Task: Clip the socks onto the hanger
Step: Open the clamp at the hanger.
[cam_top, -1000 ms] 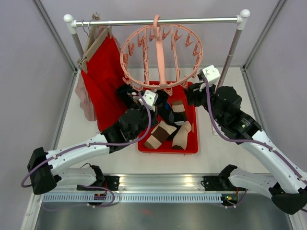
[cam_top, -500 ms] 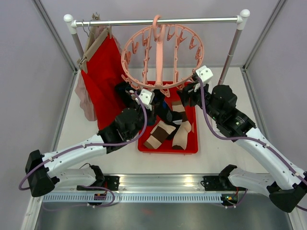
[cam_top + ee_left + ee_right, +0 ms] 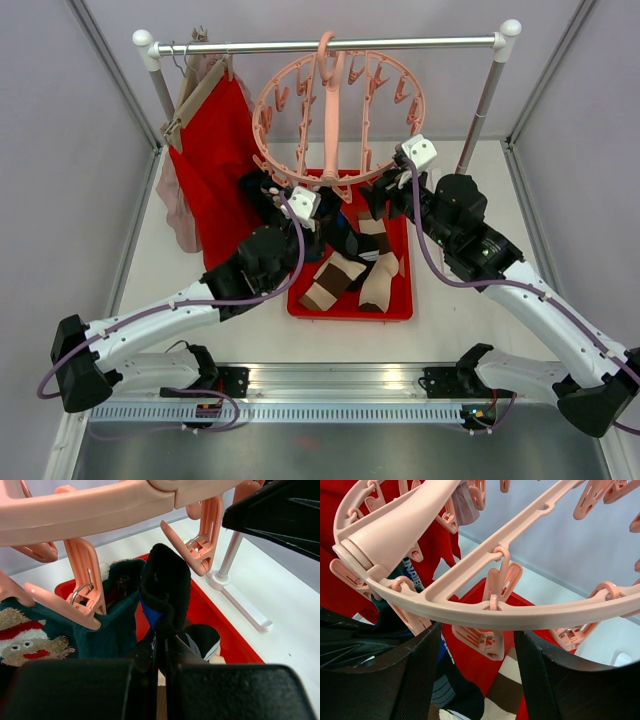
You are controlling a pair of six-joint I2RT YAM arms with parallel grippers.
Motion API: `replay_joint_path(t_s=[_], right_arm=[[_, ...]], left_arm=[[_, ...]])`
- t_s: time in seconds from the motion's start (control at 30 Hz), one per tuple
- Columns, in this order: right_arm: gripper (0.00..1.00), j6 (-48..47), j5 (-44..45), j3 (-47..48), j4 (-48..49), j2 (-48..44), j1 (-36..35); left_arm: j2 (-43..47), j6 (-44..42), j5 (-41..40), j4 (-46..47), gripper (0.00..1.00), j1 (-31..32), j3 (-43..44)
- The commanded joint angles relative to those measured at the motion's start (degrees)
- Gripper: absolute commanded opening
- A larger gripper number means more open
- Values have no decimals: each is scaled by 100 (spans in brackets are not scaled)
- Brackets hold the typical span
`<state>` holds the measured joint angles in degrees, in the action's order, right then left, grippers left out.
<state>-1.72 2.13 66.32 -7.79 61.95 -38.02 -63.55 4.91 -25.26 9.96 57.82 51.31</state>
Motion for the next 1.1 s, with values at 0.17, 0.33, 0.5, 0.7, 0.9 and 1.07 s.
replay_joint_path(t_s=[0.17,0.33,0.5,0.7,0.9,1.07], right_arm=[[62,92,120,118,471,-8,23],[49,110,121,223,472,62,14],[28,154,121,320,349,124,23],[12,426,112,346,278,80,23],[4,593,24,512,147,54,23],[3,620,42,575,24,1,5]], left_arm=[[132,107,73,50,2,-43,55],[106,107,214,6,2,-43,72],[124,81,372,-55,2,-34,72],[45,-78,1329,-309,2,-43,160],[-324,-8,2173,-626,2,-43,362],[-509,133,2253,-320,2,-34,389]])
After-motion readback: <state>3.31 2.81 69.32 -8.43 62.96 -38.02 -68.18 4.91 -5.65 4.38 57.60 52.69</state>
